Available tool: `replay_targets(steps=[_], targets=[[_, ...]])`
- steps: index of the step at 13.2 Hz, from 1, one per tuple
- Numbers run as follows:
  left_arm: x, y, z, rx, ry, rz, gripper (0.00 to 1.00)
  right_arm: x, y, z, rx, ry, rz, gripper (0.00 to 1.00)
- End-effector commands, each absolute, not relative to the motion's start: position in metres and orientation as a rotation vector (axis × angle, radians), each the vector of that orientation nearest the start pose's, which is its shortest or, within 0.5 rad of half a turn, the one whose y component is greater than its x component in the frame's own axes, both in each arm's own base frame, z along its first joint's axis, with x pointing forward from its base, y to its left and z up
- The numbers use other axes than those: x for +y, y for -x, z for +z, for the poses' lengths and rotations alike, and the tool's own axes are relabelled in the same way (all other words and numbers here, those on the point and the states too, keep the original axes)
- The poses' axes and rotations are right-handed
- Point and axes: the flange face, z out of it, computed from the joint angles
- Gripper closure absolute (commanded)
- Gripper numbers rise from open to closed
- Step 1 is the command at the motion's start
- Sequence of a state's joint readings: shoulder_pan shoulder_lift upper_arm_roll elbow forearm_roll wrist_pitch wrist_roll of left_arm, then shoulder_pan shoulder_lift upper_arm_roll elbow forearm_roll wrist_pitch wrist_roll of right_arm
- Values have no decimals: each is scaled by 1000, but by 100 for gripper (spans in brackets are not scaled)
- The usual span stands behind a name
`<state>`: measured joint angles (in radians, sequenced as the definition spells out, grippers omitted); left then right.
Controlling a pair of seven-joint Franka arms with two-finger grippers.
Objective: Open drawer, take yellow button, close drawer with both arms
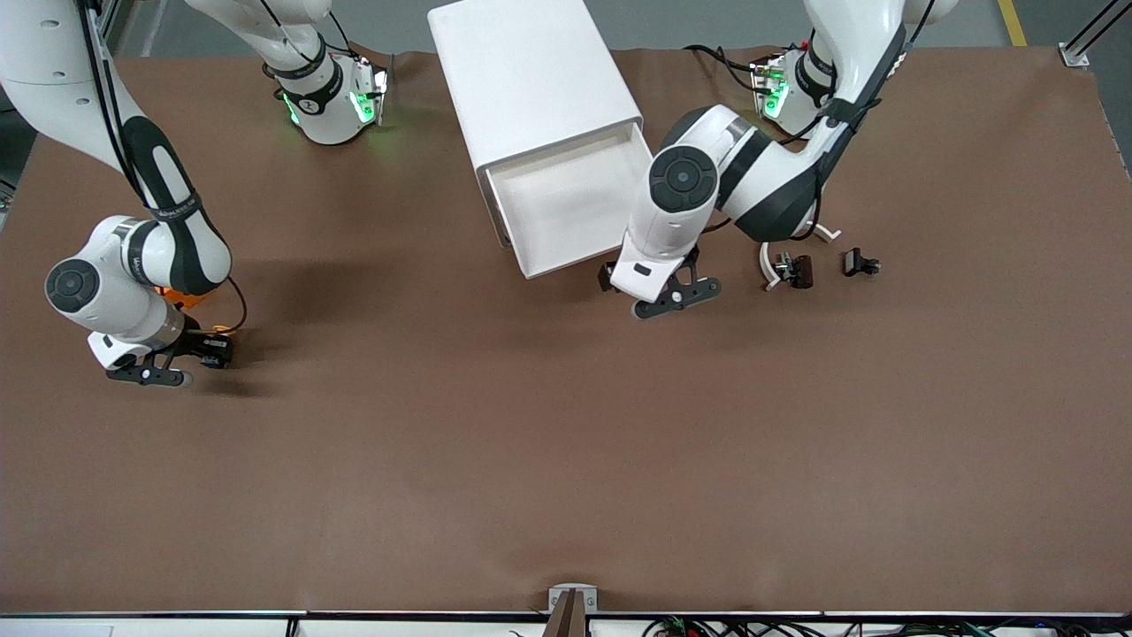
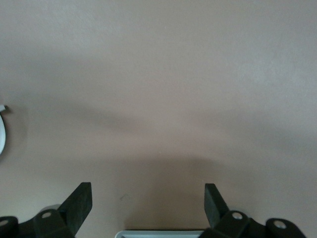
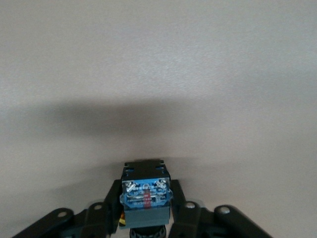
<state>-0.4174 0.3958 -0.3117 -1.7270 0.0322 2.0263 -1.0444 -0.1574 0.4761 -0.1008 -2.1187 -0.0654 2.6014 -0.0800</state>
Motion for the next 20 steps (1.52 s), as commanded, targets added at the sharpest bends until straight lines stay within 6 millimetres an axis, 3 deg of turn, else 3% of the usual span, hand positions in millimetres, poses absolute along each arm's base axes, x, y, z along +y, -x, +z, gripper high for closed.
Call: replay_targets(steps=[1, 6, 9, 11, 16, 20], targets=[[-432, -482, 361, -527, 3100, 192, 0, -153, -560, 191, 169, 3223, -14, 0], [-450, -461, 359, -536, 3080, 204, 0, -151, -568, 205, 128, 3226, -20, 0], [-460, -452, 359, -542, 3078, 204, 0, -150, -580, 241, 101, 3217, 56, 0], [-469, -442, 360, -546, 3086, 231, 0, -147, -592, 271, 71, 3205, 115, 0], [-486, -424, 363, -572, 3086, 262, 0, -129, -615, 388, 101, 3119, 252, 0], [-503, -404, 360, -570, 3076, 268, 0, -111, -611, 467, 88, 3070, 223, 0]])
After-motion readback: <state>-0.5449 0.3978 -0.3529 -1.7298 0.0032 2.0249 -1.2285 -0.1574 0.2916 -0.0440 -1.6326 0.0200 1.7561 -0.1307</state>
